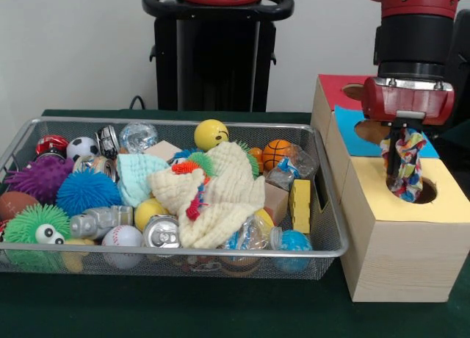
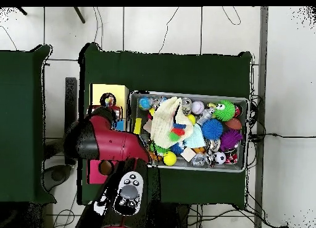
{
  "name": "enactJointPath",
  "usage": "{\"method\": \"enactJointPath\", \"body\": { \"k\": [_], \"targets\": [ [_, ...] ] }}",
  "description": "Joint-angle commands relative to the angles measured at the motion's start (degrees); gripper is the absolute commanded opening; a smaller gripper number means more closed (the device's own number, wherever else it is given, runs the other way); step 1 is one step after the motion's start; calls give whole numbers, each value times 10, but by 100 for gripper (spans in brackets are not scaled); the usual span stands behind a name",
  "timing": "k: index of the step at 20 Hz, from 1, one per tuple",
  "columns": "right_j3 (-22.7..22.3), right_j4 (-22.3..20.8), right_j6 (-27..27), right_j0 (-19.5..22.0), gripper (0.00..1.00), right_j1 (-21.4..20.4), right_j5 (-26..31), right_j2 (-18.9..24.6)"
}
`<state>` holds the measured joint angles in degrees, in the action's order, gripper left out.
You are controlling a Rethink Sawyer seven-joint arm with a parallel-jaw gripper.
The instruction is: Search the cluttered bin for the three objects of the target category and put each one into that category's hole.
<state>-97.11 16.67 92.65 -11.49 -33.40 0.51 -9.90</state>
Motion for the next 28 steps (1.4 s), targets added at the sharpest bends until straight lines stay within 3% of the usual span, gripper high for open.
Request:
{"method": "enactJointPath", "body": {
  "k": [1,10,28],
  "targets": [
    [14,16,103,8,0,25,68,-11],
    [-2,19,113,34,0,12,63,35],
    [-9,34,129,28,0,8,75,48]
  ]
}}
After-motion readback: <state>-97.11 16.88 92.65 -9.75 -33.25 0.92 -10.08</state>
